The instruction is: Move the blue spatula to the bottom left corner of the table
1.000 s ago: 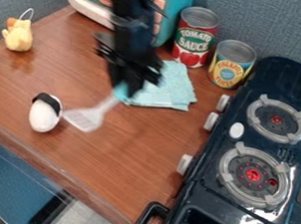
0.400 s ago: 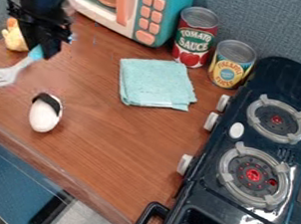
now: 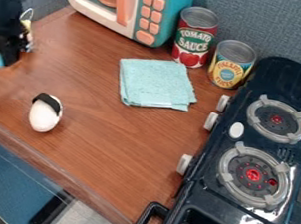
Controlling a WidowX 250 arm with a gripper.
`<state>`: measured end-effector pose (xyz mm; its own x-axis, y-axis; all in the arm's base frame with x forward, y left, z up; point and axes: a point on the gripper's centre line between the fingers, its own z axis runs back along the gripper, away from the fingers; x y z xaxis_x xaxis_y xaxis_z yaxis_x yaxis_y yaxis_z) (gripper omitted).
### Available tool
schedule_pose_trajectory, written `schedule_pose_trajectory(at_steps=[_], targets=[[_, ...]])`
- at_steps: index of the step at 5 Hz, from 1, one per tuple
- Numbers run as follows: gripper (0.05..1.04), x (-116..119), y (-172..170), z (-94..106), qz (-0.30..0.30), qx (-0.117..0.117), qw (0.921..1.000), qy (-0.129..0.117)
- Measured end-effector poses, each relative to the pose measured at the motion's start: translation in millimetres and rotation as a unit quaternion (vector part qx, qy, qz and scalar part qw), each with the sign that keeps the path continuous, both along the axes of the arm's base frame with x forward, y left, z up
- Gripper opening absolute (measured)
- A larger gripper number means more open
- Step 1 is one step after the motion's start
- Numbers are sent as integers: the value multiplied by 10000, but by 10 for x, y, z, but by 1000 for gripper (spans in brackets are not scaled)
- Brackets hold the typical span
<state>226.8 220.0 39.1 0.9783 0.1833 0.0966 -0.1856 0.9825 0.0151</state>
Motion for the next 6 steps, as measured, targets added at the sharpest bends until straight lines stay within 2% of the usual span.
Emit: schedule_pose_trajectory(at_steps=[1,2,3,5,6], targets=[[318,-81,207,-148,468,-46,9989,39],[317,-130,298,-260,1247,-177,9920,-56],[317,-176,406,-268,2103,-104,9773,-211],[317,-200,498,-284,3666,-79,9292,-464],[317,-222,552,-313,4294,47,9021,-426]])
